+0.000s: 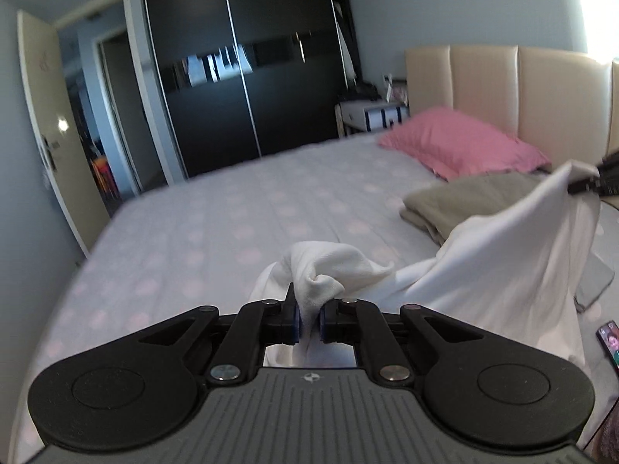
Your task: Fold clothes
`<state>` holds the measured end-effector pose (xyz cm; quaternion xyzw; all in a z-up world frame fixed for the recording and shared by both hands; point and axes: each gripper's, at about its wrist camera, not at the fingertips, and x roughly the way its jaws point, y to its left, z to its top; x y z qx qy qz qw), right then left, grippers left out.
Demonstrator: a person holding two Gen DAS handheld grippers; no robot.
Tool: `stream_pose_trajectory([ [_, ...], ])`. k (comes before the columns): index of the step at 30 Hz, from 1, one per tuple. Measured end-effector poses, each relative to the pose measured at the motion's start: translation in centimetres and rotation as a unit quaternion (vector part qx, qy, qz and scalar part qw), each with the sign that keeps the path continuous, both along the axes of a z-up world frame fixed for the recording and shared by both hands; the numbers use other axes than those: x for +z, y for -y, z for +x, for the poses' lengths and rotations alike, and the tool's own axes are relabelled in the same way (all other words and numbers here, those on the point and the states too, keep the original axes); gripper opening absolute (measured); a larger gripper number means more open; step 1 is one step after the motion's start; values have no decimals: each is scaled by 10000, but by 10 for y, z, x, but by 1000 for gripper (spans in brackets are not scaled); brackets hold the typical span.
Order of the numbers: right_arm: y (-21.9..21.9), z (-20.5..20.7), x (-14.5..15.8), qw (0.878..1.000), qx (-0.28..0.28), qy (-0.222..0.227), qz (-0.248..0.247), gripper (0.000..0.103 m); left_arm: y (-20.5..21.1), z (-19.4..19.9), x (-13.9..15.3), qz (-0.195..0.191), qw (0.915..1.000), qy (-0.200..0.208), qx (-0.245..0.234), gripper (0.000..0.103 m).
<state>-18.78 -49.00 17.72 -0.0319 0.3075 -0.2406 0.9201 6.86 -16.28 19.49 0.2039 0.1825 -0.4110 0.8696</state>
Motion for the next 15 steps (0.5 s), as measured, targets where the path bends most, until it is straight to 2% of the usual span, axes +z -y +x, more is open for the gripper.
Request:
stream_pose_trajectory([
  [5, -18, -1, 95, 9939, -34, 716, -833, 8, -18, -21, 59, -443, 9972, 603, 63, 6],
  [8, -35, -5, 127, 9876, 28, 967, -1233, 8, -28, -31, 72, -527, 9963, 678, 65, 6],
  [9, -39, -5, 130, 9870, 71, 962, -1284, 8, -30, -34, 75, -532, 9963, 674, 65, 6],
  [11, -39, -1, 122, 9891, 152, 835, -1204, 8, -33, -32, 60, -408, 9983, 422, 39, 6],
  [15, -37, 11, 71, 9956, 306, 241, -849, 8, -42, -28, 9, 138, 9997, -213, -36, 6],
])
